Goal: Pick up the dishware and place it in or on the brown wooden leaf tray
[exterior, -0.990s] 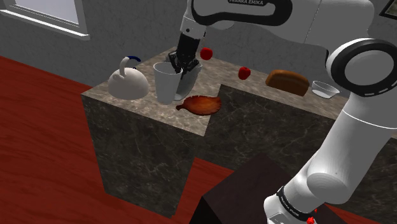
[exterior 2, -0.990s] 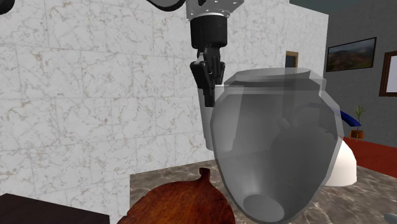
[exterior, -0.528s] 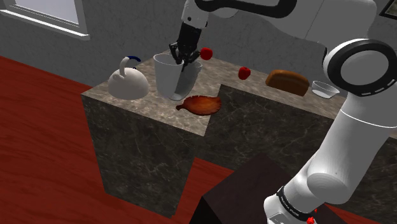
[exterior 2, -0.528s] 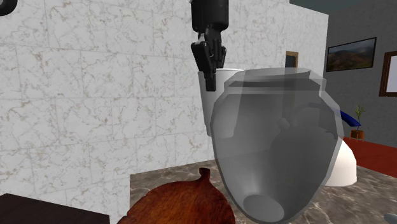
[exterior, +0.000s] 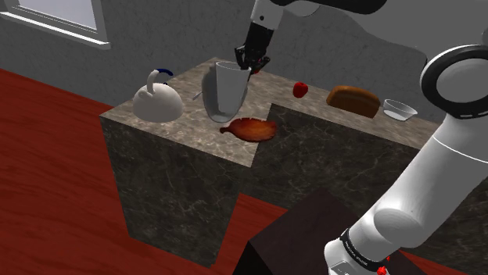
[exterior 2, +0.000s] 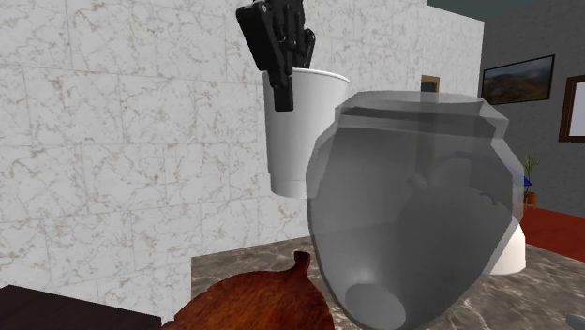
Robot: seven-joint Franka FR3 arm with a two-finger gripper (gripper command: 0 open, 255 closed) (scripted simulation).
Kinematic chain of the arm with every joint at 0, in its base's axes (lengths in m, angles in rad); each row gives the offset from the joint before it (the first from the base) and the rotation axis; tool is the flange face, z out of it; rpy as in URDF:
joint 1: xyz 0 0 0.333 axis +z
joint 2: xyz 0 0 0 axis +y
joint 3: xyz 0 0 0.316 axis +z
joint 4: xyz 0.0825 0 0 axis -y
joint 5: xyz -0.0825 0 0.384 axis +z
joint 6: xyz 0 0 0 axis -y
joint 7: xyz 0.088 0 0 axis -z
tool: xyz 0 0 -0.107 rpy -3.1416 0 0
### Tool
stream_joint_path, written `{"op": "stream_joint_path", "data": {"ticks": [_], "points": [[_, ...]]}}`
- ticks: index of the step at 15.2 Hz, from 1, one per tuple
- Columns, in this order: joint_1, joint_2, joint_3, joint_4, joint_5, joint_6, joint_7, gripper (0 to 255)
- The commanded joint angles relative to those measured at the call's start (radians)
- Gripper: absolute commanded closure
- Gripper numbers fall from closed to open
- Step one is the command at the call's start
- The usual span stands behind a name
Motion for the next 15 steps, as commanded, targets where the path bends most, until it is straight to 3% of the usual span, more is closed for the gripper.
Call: {"op": "stream_joint_path", "data": {"ticks": [1,8,15], "points": [[-0.029,-0.022,-0.023,-0.011,0.007,-0.019,-0.049,255],[-0.114,-0.070,-0.100,-0.007,0.020,-0.090,-0.202,255],[-0.113,-0.095,-0.100,-0.133,0.022,0.010,-0.215,255]]}}
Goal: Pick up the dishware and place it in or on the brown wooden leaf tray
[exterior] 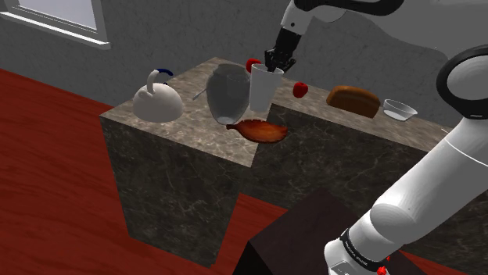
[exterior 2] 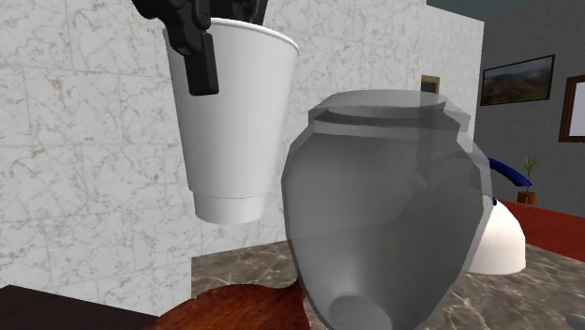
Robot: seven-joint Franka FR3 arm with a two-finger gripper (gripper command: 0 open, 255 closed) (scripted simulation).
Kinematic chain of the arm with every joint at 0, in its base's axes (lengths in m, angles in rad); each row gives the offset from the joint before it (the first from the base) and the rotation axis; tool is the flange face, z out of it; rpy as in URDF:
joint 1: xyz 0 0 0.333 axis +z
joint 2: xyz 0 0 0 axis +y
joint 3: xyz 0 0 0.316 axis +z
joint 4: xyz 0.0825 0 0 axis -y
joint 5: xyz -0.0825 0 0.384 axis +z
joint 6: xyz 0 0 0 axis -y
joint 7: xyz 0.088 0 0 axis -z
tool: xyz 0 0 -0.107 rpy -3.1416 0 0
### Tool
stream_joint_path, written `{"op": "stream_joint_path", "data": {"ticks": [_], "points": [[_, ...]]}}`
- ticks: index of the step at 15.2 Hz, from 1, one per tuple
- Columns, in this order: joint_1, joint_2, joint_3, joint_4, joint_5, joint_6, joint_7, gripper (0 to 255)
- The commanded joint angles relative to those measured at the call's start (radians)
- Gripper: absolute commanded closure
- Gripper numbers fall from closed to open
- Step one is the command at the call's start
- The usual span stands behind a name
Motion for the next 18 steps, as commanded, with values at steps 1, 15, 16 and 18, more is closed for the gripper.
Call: {"op": "stream_joint_path", "data": {"ticks": [1,15,16,18], "points": [[0.001,0.001,0.001,-0.037,0.001,0.031,-0.004,255],[0.006,-0.009,-0.001,-0.237,0.006,0.220,-0.026,255],[0.007,-0.008,0.000,-0.249,0.007,0.233,-0.028,255],[0.007,-0.008,-0.001,-0.249,0.007,0.233,-0.028,255]]}}
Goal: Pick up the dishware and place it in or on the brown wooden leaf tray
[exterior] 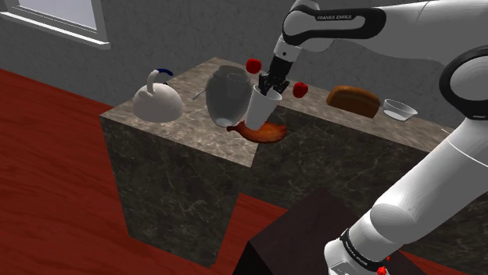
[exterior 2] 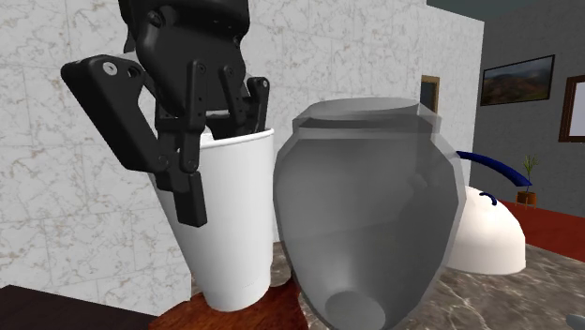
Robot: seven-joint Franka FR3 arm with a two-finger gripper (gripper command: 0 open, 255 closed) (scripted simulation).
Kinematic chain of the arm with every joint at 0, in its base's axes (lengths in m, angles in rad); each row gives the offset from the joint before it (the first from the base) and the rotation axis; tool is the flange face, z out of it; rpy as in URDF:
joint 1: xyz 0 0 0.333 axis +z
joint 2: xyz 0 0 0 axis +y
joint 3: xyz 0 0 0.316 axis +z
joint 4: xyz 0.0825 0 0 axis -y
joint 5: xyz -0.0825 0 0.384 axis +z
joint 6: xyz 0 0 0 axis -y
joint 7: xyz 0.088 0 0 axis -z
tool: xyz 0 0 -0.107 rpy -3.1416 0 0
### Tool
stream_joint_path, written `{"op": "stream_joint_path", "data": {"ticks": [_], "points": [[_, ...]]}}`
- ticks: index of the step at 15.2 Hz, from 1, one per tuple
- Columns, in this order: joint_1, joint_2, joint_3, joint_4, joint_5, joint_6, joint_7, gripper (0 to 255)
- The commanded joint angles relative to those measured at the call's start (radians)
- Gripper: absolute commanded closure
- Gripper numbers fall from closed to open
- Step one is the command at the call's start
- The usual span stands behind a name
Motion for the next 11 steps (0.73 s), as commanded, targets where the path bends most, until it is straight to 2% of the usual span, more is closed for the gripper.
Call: {"op": "stream_joint_path", "data": {"ticks": [1,5,6,11], "points": [[0.005,0.005,0.006,-0.008,0.003,0.020,0.004,255],[0.006,0.005,0.005,-0.008,0.003,0.020,0.004,255],[0.007,0.003,0.005,-0.008,0.003,0.018,0.004,0],[0.007,0.005,0.005,-0.008,0.003,0.020,0.004,0]]}}
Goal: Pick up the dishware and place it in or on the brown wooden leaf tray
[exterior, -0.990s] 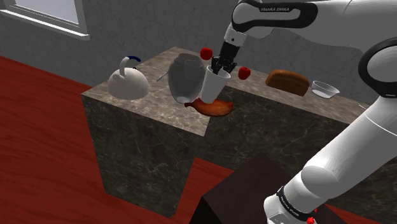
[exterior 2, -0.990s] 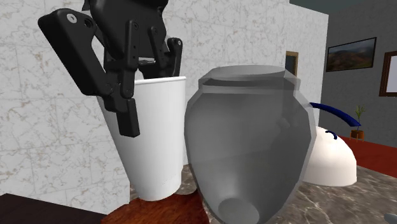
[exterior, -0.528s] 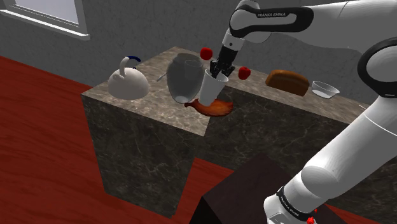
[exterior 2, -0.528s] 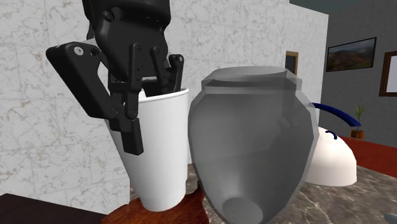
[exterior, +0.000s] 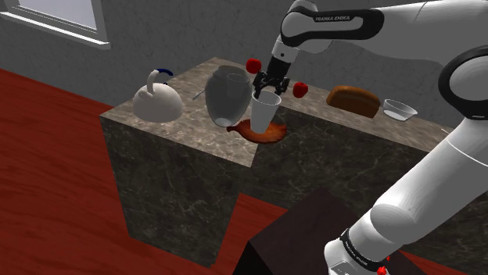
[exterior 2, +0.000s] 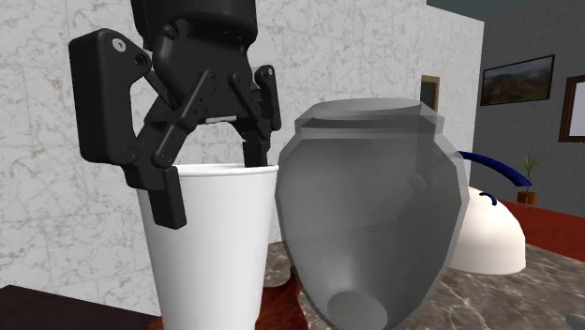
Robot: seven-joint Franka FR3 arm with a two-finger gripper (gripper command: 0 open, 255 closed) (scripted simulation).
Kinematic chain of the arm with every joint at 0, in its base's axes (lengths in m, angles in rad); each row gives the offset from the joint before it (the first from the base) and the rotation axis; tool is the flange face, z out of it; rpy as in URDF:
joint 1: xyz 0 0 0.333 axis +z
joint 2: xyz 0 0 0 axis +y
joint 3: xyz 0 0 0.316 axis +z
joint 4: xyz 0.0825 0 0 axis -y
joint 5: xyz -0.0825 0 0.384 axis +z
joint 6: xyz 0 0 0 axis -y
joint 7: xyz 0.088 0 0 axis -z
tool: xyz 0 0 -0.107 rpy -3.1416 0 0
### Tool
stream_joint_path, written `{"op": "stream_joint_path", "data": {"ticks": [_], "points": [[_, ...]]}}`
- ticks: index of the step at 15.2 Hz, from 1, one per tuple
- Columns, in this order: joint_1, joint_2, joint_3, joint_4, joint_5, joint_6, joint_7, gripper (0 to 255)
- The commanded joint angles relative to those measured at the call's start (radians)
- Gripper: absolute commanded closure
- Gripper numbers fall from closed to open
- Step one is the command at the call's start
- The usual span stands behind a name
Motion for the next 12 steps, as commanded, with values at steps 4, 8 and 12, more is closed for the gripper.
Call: {"op": "stream_joint_path", "data": {"ticks": [4,8,12], "points": [[-0.008,-0.004,-0.008,0.119,-0.003,-0.123,0.001,0],[-0.008,-0.004,-0.008,0.119,-0.003,-0.123,0.001,0],[-0.008,-0.004,-0.008,0.119,-0.003,-0.123,0.001,0]]}}
